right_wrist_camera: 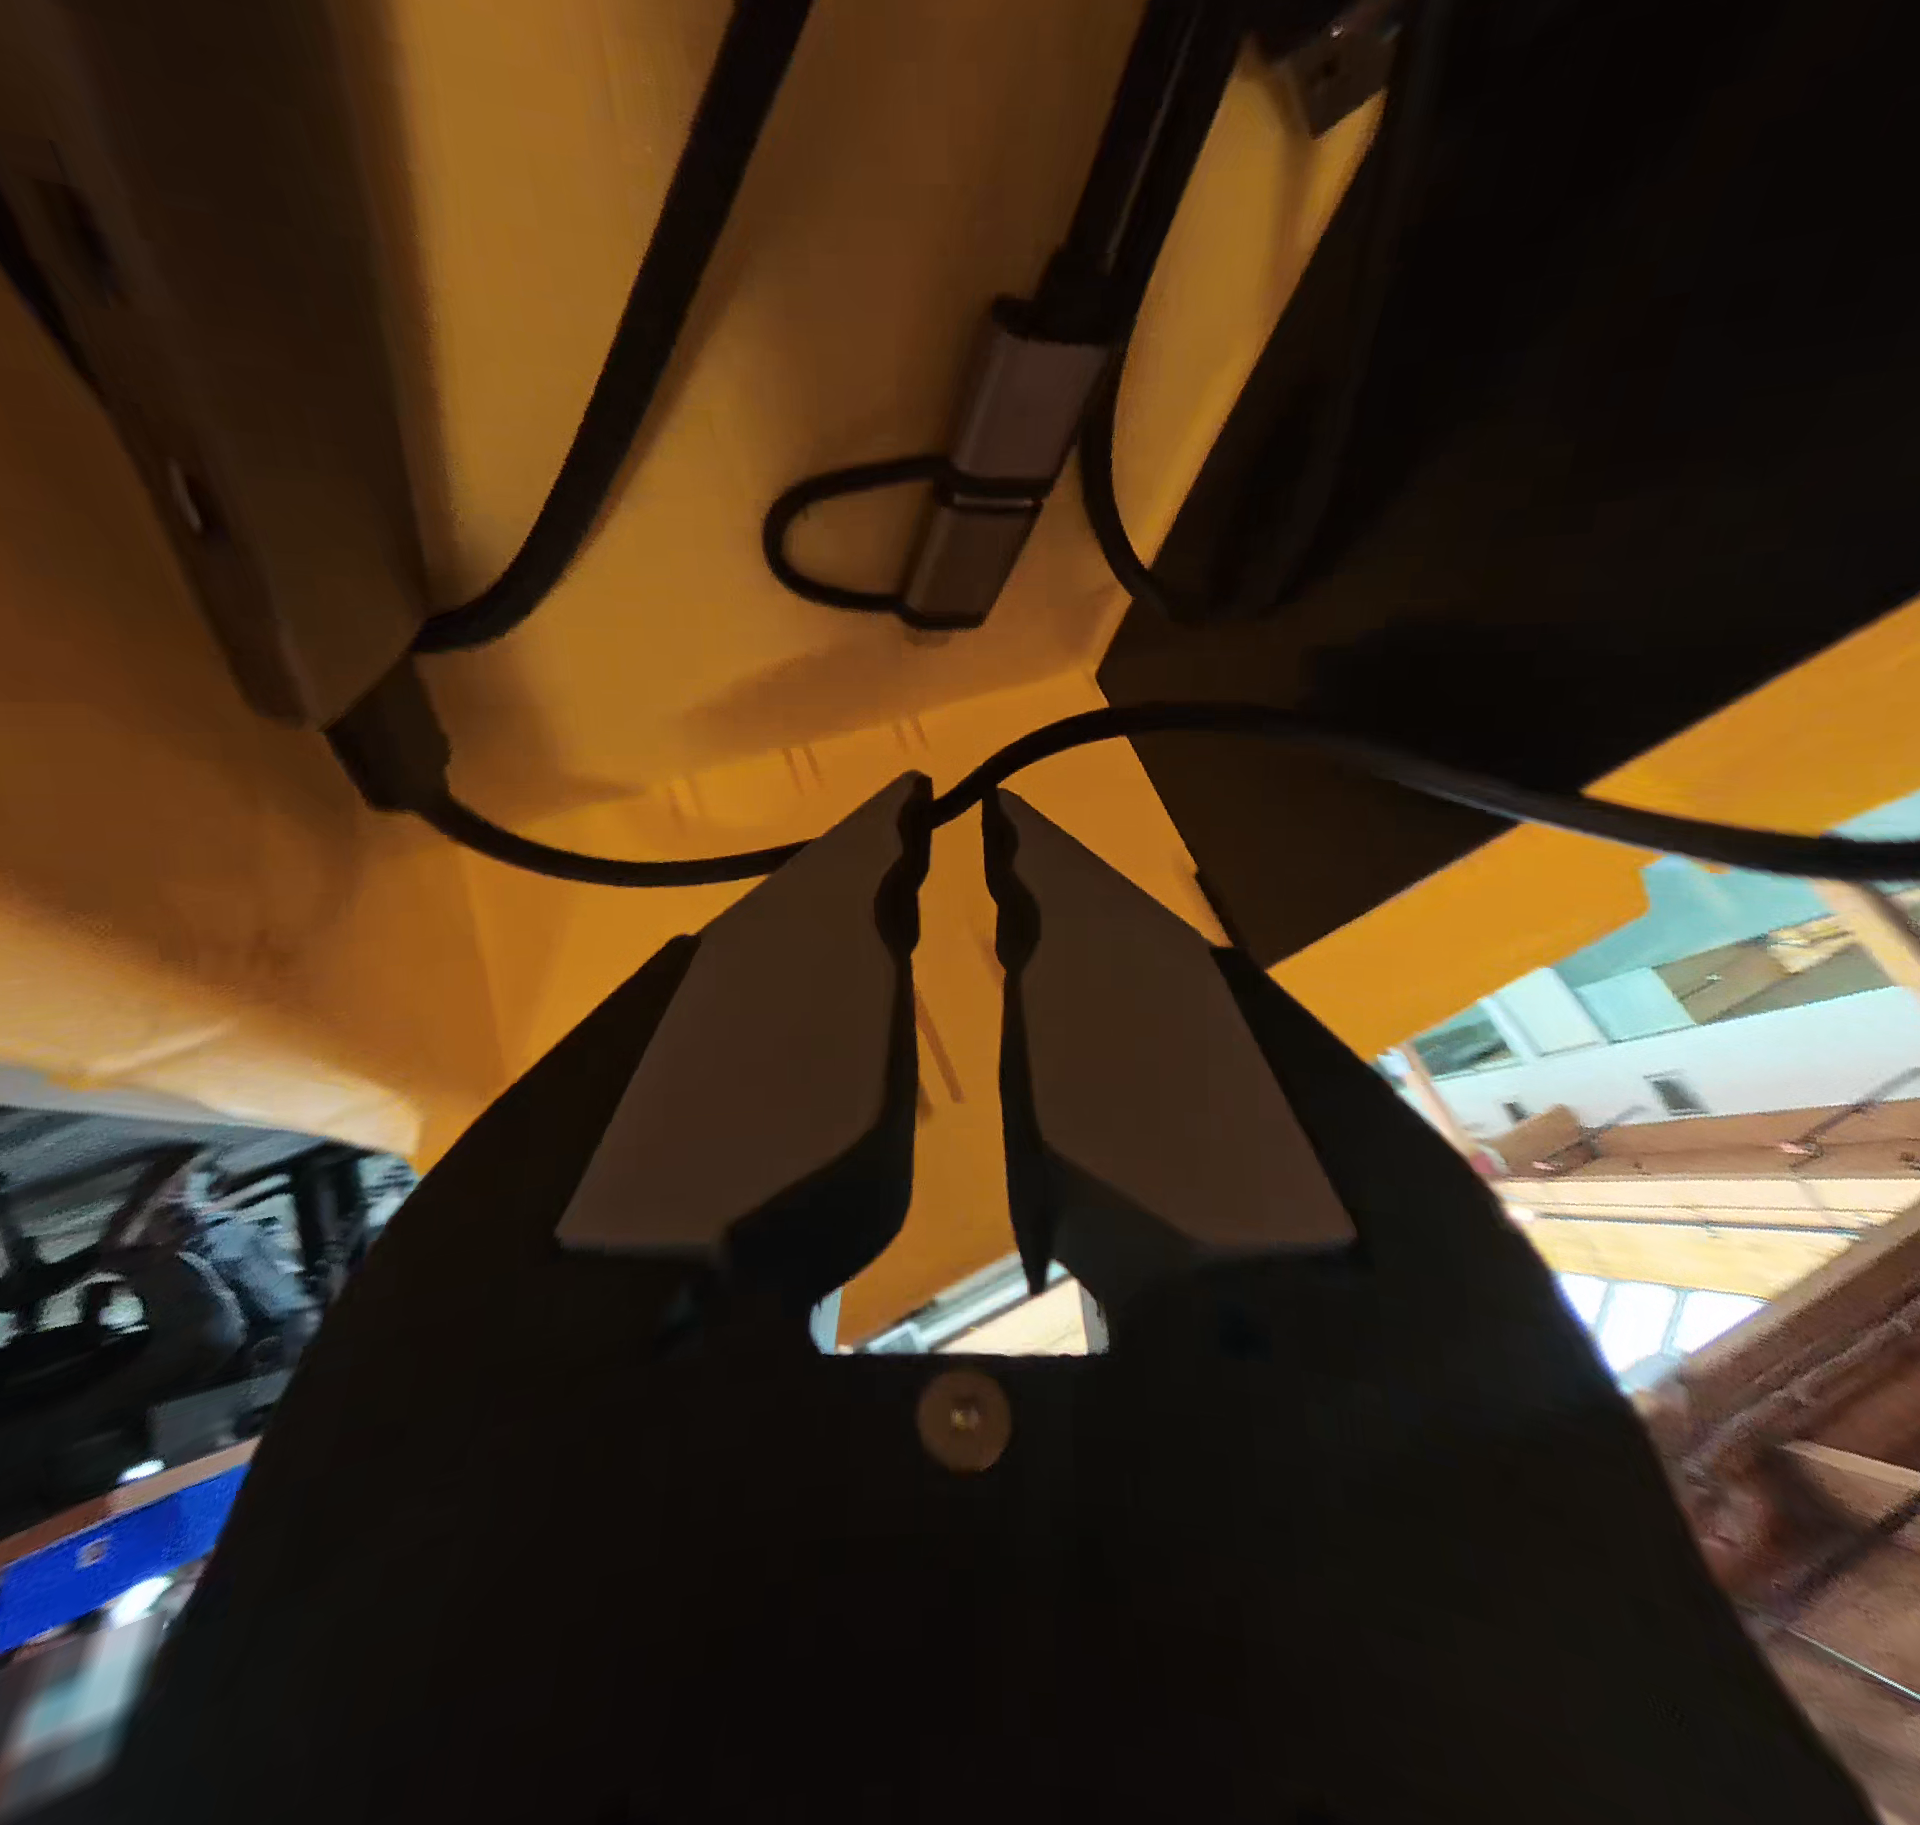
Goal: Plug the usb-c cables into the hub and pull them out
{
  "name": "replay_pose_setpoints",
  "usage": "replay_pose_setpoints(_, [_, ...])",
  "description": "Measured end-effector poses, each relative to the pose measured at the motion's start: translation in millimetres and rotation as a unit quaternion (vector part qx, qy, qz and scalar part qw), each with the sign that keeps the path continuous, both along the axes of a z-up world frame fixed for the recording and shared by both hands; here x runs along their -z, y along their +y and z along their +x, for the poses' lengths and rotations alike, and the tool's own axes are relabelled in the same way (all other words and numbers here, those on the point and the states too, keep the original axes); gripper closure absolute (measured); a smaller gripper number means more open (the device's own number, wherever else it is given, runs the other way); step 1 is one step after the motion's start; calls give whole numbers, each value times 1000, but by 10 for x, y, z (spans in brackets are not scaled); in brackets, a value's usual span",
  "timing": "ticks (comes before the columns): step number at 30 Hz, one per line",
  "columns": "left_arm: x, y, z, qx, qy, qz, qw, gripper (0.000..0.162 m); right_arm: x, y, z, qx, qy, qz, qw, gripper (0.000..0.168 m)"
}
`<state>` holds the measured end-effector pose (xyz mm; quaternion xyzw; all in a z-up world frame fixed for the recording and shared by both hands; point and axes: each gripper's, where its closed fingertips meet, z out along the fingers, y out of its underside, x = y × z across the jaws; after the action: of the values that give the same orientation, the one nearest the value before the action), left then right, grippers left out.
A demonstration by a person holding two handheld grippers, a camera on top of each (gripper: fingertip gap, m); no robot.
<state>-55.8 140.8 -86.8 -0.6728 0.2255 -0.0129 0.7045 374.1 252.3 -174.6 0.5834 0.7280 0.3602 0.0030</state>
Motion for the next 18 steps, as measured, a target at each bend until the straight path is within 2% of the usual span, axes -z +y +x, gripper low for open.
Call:
replay_pose_setpoints(5, [-7,-9,-9,0,-5,1,1000,162,144,28,26,71,54,-29,996,162])
replay_pose_setpoints(7, [-6,-8,-6,1,-5,0,1000,162,131,13,-28,121,117,-44,985,155])
replay_pose_setpoints(9, [-3,-7,5,3,-5,-1,1000,162,92,-14,-104,185,192,-67,962,136])
replay_pose_setpoints(11, [0,-8,17,5,-2,-1,1000,162,48,-68,-189,231,254,-99,934,124])
replay_pose_setpoints(14, [-4,-10,12,4,-4,0,1000,162,-97,-48,-291,256,330,-111,902,124])
replay_pose_setpoints(18, [-3,-8,10,4,-5,-1,1000,162,-476,42,-464,283,470,-122,827,120])
